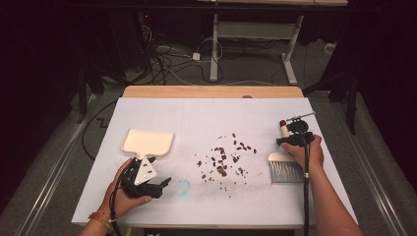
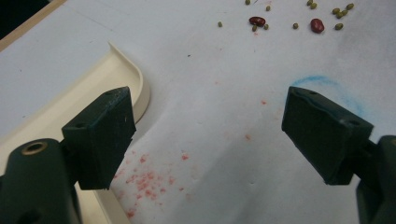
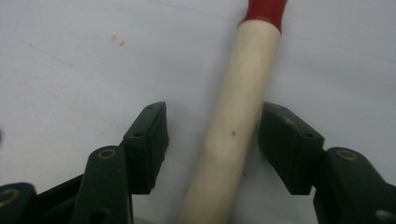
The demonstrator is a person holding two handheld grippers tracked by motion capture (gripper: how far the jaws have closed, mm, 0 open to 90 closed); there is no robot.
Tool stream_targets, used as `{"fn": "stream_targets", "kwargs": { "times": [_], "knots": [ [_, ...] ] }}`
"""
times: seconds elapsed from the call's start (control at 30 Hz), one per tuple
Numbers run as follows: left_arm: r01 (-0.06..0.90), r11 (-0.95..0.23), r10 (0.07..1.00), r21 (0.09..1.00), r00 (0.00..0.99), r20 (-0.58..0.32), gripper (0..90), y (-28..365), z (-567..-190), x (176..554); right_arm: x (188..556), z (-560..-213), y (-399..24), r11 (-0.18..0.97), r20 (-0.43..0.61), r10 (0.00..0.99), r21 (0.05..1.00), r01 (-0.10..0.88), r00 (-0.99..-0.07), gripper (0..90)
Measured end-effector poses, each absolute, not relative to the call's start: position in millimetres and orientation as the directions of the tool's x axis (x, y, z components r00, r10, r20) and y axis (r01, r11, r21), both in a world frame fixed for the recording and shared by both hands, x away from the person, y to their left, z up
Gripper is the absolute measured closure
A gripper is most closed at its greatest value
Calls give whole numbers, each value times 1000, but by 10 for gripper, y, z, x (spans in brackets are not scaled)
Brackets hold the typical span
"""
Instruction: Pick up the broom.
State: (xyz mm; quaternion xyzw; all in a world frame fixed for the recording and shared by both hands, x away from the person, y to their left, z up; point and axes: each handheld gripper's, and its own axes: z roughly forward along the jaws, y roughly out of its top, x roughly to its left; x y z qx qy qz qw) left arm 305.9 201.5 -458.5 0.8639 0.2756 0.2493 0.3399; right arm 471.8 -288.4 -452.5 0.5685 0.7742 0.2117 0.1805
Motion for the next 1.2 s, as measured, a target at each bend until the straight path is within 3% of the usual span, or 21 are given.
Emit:
{"fn": "stream_targets", "kwargs": {
  "times": [0.07, 0.1, 0.2, 0.67, 1.0, 1.2],
  "knots": [
    [306, -619, 644, 724, 725, 244, 168, 2012, -4587, 3058, 4731, -4519, -2853, 284, -50, 951, 532, 798, -305, 530],
    [305, -620, 643, 723, 726, 245, 168, 2010, -4587, 3059, 4728, -4522, -2827, 290, -35, 946, 544, 788, -323, 638],
    [304, -621, 640, 722, 728, 245, 168, 2004, -4585, 3057, 4727, -4526, -2808, 306, -45, 940, 548, 779, -338, 676],
    [307, -627, 637, 716, 731, 244, 169, 2008, -4585, 3052, 4669, -4494, -2861, 316, -27, 927, 595, 739, -374, 707],
    [311, -624, 643, 717, 726, 246, 169, 2019, -4574, 3037, 4224, -4053, -3037, 294, -13, 891, 778, 555, -453, 708],
    [309, -613, 650, 727, 720, 242, 170, 2000, -4551, 3036, 3997, -3901, -3128, 258, -11, 888, 840, 477, -461, 709]
  ]
}}
